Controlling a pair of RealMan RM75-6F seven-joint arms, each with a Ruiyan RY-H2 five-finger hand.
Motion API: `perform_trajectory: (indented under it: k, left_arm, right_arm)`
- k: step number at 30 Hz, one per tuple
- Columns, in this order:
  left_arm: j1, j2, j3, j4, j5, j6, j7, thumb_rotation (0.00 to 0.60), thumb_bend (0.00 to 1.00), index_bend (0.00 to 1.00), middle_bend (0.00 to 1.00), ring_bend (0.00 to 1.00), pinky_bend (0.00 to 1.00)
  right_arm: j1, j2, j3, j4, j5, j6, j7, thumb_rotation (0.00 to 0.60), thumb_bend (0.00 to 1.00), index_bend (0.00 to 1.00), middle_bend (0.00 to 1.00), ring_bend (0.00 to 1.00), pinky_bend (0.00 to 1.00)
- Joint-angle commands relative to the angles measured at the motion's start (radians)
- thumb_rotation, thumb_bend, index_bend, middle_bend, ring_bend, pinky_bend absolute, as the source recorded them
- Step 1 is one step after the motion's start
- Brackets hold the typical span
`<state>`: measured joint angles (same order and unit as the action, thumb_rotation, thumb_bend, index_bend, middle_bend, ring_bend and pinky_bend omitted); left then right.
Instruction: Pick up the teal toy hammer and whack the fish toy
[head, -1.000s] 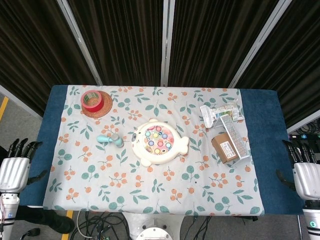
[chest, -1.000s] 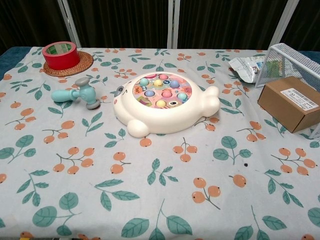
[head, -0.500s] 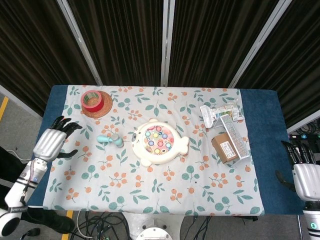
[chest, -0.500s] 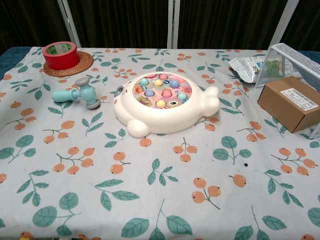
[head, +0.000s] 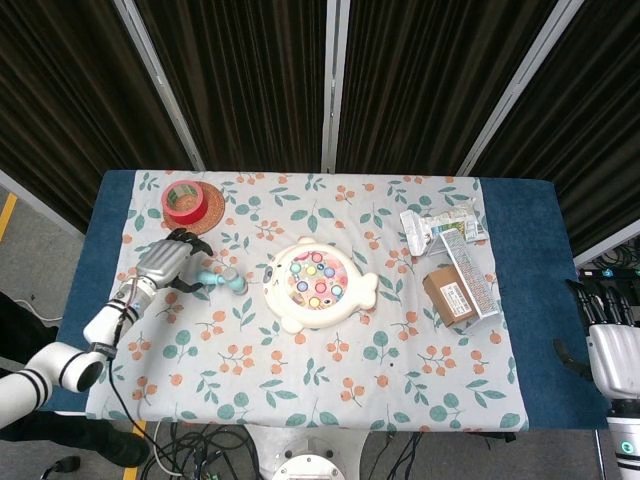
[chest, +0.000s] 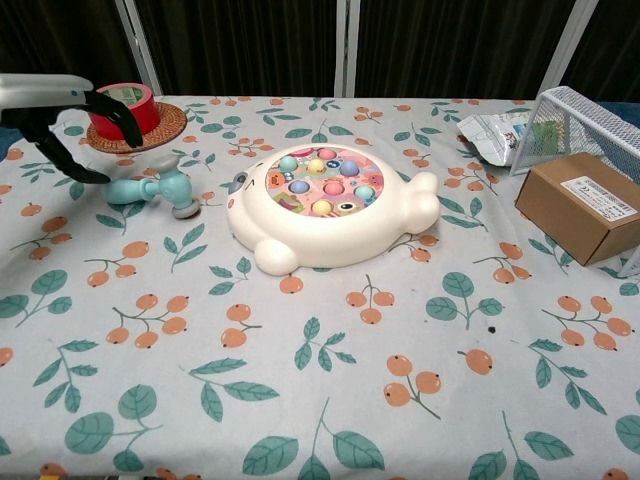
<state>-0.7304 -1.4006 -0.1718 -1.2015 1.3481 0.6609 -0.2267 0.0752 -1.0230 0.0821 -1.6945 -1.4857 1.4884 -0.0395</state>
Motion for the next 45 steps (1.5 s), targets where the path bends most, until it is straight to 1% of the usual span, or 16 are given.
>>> perform_trajectory:
  k: [1, 8, 13, 20, 27, 34, 38, 41, 45]
  left_arm:
    - [-0.012, -0.018, 0.01, 0.006, -0.008, -0.012, -0.013, 0.6, 0.24, 0.31, 0.26, 0.13, 0.04]
    - [-0.027, -0.058, 0.011, 0.008, -0.016, -0.003, -0.039, 0.6, 0.25, 0.34, 0.26, 0.13, 0.04]
    - [-0.039, -0.088, 0.014, 0.041, -0.052, -0.008, 0.009, 0.6, 0.27, 0.35, 0.27, 0.13, 0.04]
    - [-0.035, -0.103, 0.014, 0.03, -0.084, 0.001, 0.018, 0.6, 0.29, 0.41, 0.27, 0.13, 0.04]
    - [-0.035, -0.121, 0.016, 0.036, -0.094, 0.011, 0.017, 0.6, 0.31, 0.42, 0.27, 0.13, 0.04]
    - [-0.031, -0.13, 0.02, 0.044, -0.094, 0.026, 0.011, 0.6, 0.32, 0.46, 0.28, 0.13, 0.04]
    - [-0.027, -0.137, 0.023, 0.051, -0.092, 0.037, 0.007, 0.6, 0.32, 0.46, 0.28, 0.13, 0.04]
    - [-0.024, -0.145, 0.024, 0.062, -0.089, 0.048, 0.003, 0.6, 0.33, 0.47, 0.29, 0.14, 0.05]
    - [-0.021, -0.156, 0.026, 0.076, -0.08, 0.059, -0.009, 0.6, 0.35, 0.51, 0.32, 0.17, 0.05]
  right_arm:
    - [0.002, -0.001, 0.0, 0.001, 0.002, -0.005, 0.0, 0.6, 0.21, 0.04, 0.12, 0.0, 0.0]
    - [0.009, -0.002, 0.002, 0.003, 0.011, -0.018, 0.002, 0.6, 0.21, 0.04, 0.12, 0.0, 0.0]
    - [0.01, -0.002, 0.003, 0.005, 0.015, -0.021, 0.004, 0.6, 0.21, 0.04, 0.12, 0.0, 0.0]
    - [0.011, -0.003, 0.002, 0.007, 0.018, -0.027, 0.008, 0.6, 0.21, 0.04, 0.12, 0.0, 0.0]
    - [0.011, -0.002, 0.003, 0.009, 0.021, -0.027, 0.012, 0.6, 0.21, 0.04, 0.12, 0.0, 0.0]
    - [0.009, -0.002, 0.0, 0.011, 0.019, -0.027, 0.017, 0.6, 0.21, 0.04, 0.12, 0.0, 0.0]
    - [0.009, 0.0, 0.0, 0.01, 0.019, -0.027, 0.018, 0.6, 0.21, 0.04, 0.13, 0.0, 0.0]
    - [0.007, -0.001, -0.002, 0.01, 0.017, -0.025, 0.016, 0.6, 0.21, 0.04, 0.12, 0.0, 0.0]
    - [0.006, -0.001, -0.002, 0.007, 0.016, -0.022, 0.012, 0.6, 0.21, 0.04, 0.13, 0.0, 0.0]
